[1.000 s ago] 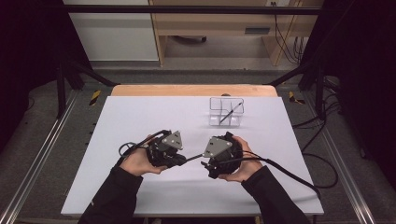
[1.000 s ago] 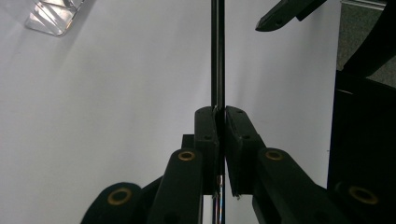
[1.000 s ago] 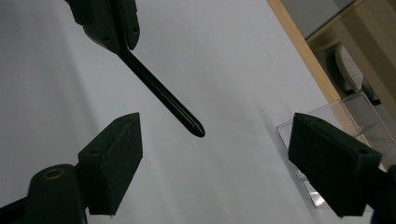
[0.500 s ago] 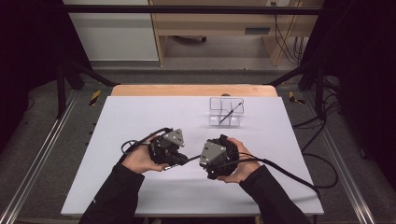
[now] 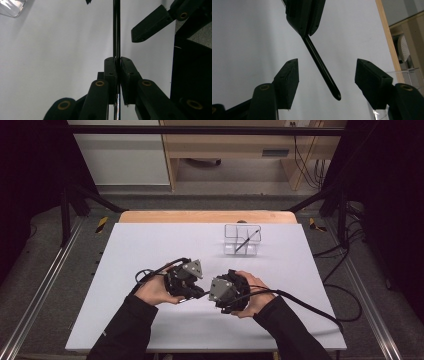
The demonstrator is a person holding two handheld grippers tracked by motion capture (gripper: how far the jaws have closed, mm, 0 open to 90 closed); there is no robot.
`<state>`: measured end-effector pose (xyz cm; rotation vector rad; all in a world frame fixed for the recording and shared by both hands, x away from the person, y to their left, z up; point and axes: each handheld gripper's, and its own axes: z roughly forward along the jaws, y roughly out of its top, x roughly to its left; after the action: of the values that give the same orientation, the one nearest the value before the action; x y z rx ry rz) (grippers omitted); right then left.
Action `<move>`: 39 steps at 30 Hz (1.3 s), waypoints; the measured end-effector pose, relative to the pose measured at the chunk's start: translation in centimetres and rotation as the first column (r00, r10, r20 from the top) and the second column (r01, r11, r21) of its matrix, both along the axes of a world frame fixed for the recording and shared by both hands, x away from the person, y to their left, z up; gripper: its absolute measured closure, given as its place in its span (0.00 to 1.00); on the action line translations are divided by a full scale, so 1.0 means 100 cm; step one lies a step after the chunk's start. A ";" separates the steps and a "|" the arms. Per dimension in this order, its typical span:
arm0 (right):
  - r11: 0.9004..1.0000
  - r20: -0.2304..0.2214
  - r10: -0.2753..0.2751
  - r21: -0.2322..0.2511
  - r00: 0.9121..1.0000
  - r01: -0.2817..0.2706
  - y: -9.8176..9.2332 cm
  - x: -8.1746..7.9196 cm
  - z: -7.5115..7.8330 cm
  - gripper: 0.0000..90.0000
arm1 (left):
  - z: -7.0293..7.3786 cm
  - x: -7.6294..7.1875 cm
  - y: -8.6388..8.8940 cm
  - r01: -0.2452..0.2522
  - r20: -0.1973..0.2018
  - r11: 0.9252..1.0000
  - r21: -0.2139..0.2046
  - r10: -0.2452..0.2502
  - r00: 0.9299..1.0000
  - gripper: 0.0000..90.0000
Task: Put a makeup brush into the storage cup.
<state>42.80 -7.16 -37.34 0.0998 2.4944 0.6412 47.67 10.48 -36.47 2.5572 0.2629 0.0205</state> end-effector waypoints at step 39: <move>0.981 0.029 0.147 -0.135 0.989 -0.142 0.015 -0.005 -0.012 0.80 | -0.003 -0.003 -0.007 0.037 -0.015 0.999 0.032 -0.036 0.999 0.93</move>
<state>42.28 -5.64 -38.53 -0.1445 2.5146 0.5277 47.36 9.74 -36.79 2.5943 0.2227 -0.0073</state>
